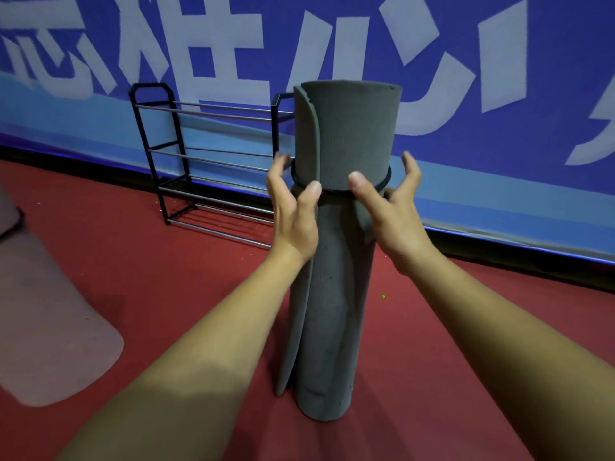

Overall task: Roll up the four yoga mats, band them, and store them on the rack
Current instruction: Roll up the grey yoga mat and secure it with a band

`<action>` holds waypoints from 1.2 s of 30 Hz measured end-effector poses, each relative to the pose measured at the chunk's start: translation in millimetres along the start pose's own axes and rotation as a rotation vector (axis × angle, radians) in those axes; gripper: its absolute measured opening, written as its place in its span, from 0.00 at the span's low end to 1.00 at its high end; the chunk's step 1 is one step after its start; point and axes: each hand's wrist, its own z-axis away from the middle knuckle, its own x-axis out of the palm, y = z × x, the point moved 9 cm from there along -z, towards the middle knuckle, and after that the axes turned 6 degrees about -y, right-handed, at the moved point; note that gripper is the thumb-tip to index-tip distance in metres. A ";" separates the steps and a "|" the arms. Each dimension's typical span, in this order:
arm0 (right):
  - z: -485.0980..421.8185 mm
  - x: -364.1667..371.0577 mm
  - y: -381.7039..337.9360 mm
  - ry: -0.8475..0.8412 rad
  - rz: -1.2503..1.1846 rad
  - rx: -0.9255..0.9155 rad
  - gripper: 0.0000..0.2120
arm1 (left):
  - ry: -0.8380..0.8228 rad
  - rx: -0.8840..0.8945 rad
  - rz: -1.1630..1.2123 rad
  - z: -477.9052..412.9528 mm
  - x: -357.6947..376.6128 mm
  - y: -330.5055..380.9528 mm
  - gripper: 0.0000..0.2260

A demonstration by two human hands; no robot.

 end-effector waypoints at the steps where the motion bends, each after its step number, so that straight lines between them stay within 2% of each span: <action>1: -3.3 -0.7 -3.1 -0.004 -0.013 -0.018 0.53 | -0.008 0.000 -0.006 -2.2 1.4 2.7 0.40; 4: -1.0 -1.9 3.9 0.014 -0.030 -0.048 0.46 | -0.060 0.007 -0.035 0.7 6.7 -0.1 0.35; 8: 10.6 -2.3 29.4 0.000 -0.001 0.037 0.50 | -0.075 -0.028 -0.052 12.1 7.4 -14.3 0.36; 11: 7.9 -2.3 16.1 -0.025 -0.014 -0.034 0.56 | -0.062 0.017 -0.067 7.4 8.7 -4.3 0.38; 13: 7.9 1.4 13.5 -0.047 -0.014 -0.085 0.52 | -0.076 0.059 -0.084 4.9 9.8 0.3 0.36; 16: 12.8 0.7 28.5 -0.043 0.023 -0.014 0.49 | -0.061 0.070 -0.097 10.4 7.4 -6.0 0.35; 21: 5.1 2.2 21.0 -0.072 -0.005 -0.017 0.54 | -0.041 0.045 -0.141 17.8 5.7 -9.6 0.35; 25: 6.7 0.4 22.4 -0.011 -0.024 -0.041 0.46 | -0.058 0.006 -0.150 11.0 5.0 -13.9 0.34; 28: 21.6 2.6 39.4 -0.068 0.046 0.015 0.45 | -0.157 -0.009 -0.172 28.8 3.7 -31.5 0.35; 30: 22.3 4.3 45.4 -0.118 0.049 0.047 0.47 | -0.208 -0.053 -0.131 39.7 1.7 -44.6 0.36; 33: 13.9 7.0 40.9 -0.119 -0.005 0.064 0.58 | -0.153 -0.020 -0.081 30.4 1.7 -37.6 0.36; 34: 12.0 8.1 38.6 -0.107 -0.013 0.065 0.58 | -0.142 -0.012 -0.061 25.0 3.5 -33.9 0.37; 36: 12.1 8.9 37.8 -0.075 -0.014 0.034 0.50 | -0.141 -0.013 -0.053 22.0 6.4 -34.4 0.36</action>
